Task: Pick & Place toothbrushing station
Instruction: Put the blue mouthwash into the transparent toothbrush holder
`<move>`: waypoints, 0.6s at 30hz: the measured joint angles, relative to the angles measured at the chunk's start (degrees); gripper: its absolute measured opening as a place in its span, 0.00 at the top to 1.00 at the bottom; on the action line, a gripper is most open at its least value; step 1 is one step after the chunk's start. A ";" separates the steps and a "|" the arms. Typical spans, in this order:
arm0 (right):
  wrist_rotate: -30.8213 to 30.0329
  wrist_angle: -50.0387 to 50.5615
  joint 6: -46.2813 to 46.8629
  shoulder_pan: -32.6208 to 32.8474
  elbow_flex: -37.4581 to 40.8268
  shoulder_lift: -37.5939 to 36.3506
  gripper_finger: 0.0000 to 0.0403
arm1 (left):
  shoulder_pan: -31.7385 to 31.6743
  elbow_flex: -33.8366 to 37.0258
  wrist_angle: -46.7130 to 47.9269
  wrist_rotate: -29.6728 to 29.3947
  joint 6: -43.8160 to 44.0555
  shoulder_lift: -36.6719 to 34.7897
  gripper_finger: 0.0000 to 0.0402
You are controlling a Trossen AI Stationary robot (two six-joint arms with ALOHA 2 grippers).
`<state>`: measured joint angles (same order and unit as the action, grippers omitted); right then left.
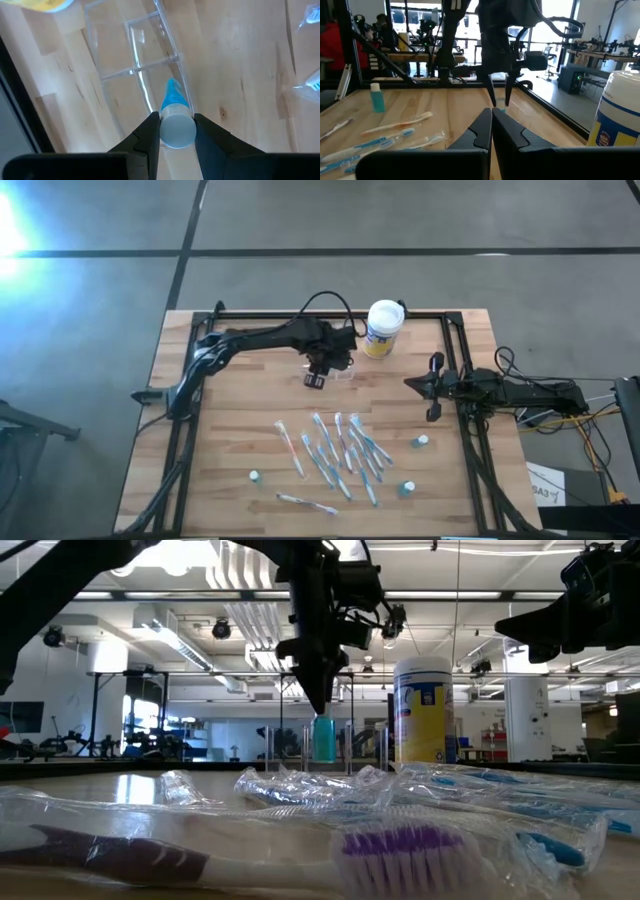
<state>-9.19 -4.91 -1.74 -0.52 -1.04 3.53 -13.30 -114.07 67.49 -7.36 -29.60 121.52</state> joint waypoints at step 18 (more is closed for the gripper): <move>0.00 0.02 0.04 -0.01 0.00 0.00 0.98 | -0.28 4.51 -2.63 0.51 1.11 0.08 0.68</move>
<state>-9.19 -4.89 -1.69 -0.54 -1.04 3.53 -13.58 -109.56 64.86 -6.85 -28.49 121.60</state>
